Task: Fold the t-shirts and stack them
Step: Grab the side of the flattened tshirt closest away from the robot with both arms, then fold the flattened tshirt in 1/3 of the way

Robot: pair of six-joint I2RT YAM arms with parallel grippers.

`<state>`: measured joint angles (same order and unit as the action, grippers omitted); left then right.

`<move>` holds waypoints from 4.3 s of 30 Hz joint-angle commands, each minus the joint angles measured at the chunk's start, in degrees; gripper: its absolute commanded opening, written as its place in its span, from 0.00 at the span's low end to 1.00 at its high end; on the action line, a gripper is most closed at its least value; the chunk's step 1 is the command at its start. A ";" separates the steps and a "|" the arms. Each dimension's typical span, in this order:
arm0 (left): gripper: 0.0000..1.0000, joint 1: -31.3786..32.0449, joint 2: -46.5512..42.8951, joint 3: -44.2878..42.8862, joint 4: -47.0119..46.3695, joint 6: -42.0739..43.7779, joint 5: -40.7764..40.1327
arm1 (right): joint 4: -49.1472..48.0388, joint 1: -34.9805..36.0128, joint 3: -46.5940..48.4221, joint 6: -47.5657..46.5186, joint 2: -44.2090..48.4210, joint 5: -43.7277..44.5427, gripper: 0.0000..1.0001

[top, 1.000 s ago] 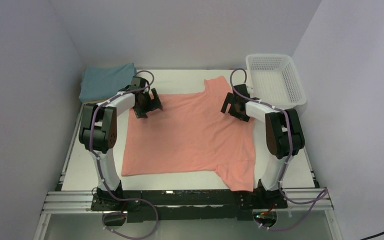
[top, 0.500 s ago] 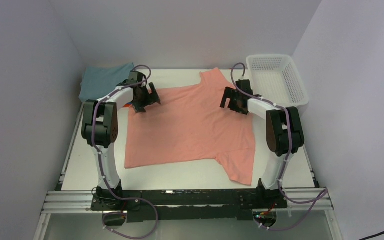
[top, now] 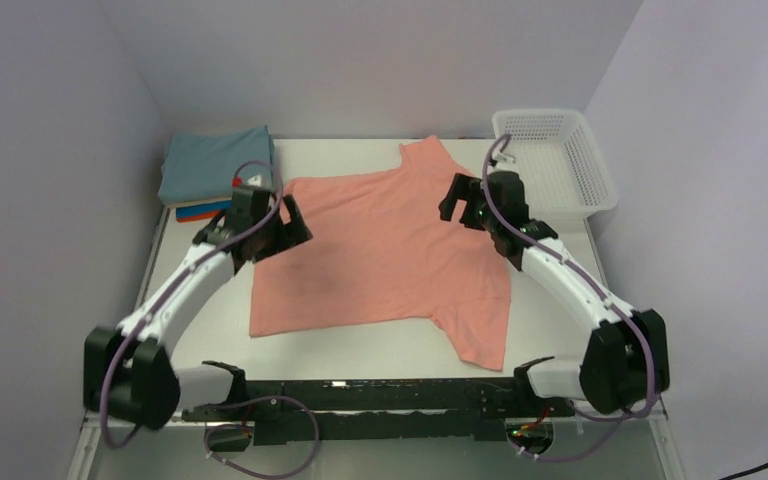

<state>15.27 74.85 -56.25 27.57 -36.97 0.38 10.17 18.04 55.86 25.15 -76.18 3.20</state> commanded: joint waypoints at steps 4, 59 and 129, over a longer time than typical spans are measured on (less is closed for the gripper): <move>0.99 -0.08 -22.27 19.20 17.26 -13.58 -15.16 | -9.59 -2.71 -15.45 9.52 14.35 4.07 1.00; 0.00 -0.53 -23.23 30.92 12.08 -22.98 -19.92 | 44.49 20.66 -23.17 24.53 10.76 -2.74 0.58; 0.00 -14.66 -5.40 13.69 -3.31 -16.34 -11.86 | 15.04 1.22 10.20 -1.11 -6.93 2.07 0.00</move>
<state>1.10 68.16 -39.55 26.68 -53.43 -10.24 29.10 20.03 61.73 30.24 -80.20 7.38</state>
